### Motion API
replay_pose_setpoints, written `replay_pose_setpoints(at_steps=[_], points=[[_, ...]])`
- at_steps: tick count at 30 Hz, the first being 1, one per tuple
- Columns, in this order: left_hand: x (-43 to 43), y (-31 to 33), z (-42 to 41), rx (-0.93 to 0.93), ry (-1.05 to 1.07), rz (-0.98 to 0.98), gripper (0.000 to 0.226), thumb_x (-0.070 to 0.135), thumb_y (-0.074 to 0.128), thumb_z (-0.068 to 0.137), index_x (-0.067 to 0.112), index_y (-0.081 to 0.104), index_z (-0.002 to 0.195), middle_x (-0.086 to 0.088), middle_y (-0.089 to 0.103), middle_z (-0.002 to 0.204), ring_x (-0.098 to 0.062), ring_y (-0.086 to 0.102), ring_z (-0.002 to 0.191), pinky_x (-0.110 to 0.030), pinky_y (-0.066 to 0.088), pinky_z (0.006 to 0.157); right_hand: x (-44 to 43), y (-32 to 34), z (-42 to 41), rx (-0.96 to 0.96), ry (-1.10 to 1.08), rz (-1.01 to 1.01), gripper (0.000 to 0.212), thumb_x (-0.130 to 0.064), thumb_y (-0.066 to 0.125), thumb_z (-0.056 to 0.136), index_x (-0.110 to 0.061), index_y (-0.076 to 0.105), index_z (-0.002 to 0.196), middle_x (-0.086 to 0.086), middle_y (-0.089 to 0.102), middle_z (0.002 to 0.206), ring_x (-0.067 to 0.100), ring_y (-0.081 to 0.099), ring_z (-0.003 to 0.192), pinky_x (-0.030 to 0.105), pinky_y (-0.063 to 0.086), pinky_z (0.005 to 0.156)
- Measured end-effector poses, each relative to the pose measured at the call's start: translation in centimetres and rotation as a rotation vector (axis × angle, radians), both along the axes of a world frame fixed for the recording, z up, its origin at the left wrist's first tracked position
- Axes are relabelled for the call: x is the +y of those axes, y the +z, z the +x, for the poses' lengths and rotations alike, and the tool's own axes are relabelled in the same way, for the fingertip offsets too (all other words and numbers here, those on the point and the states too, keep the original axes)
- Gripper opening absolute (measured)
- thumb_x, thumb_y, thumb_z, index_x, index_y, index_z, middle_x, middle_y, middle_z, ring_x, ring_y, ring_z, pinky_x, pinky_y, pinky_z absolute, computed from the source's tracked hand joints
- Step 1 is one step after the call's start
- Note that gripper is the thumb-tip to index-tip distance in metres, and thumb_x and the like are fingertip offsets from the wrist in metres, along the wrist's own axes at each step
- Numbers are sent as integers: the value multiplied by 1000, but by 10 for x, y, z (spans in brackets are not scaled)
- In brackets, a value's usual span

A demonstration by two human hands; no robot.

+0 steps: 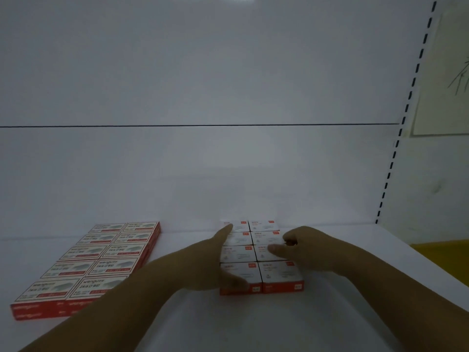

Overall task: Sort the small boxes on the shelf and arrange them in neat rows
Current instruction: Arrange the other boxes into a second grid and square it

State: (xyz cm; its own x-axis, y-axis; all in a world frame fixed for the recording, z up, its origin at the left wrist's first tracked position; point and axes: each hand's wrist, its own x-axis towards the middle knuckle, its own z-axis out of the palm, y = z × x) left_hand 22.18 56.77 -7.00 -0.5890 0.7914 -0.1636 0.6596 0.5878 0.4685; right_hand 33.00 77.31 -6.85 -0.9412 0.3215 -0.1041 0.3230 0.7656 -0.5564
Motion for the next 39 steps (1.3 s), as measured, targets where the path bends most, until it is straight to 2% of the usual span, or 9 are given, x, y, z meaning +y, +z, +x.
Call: replay_pose_setpoints(at_steps=[4,6,11,13,17,25,31,35,39], points=[[-2,5,0,-103,-27,67,111,61,72,62,36,0,144,19,44,135,2,49,113,-22,44,96,6,-1,-5,-14,-21,-33,48,-64,52,80,-20,68,85,-7,70,87,7,66,76,23,54,69],[0,15,-2,-146,38,183,78,54,65,75,29,25,137,30,47,111,14,54,89,-5,47,69,11,2,-12,10,-78,-91,49,-59,49,85,-14,68,93,-2,70,92,11,64,81,24,53,71],[28,15,-19,-229,415,366,12,19,54,90,8,58,93,0,56,85,-11,52,66,-17,41,52,16,5,-37,126,-183,-178,38,-34,53,91,2,68,92,11,66,85,16,59,72,24,48,67],[34,10,-22,-310,453,390,16,12,53,89,3,58,76,-6,57,69,-11,53,51,-16,40,41,16,0,-45,127,-215,-144,33,-29,56,90,0,68,80,10,64,75,17,58,64,26,48,65],[39,8,-23,-395,499,433,16,7,53,87,-5,63,90,-9,65,78,-15,62,62,-14,44,40,19,-9,-51,193,-255,-123,24,-19,62,85,-6,61,65,7,59,63,14,53,53,23,45,57],[39,16,-22,-322,491,323,21,9,52,89,-7,62,98,-24,64,108,-27,58,81,-30,45,71,23,-10,-52,205,-250,-172,20,-18,65,83,0,67,74,10,69,75,15,60,59,22,47,56],[31,14,-32,-354,566,406,23,4,51,90,-8,58,108,-24,64,109,-32,64,89,-35,55,79,29,-8,-44,184,-249,-186,25,-24,64,85,-1,67,74,15,65,74,16,53,54,26,45,58],[22,7,-31,-450,567,484,11,-3,50,87,6,57,87,-10,66,95,-21,64,75,-25,57,61,32,-10,-30,115,-157,-197,23,-28,62,86,-9,72,78,9,71,80,15,64,62,24,51,60],[19,1,-23,-494,516,541,32,-6,56,83,25,58,73,0,69,70,-15,66,71,-19,51,49,28,-13,-19,112,-47,-265,13,-26,59,88,-28,71,90,-5,73,95,22,67,94,34,57,80]])
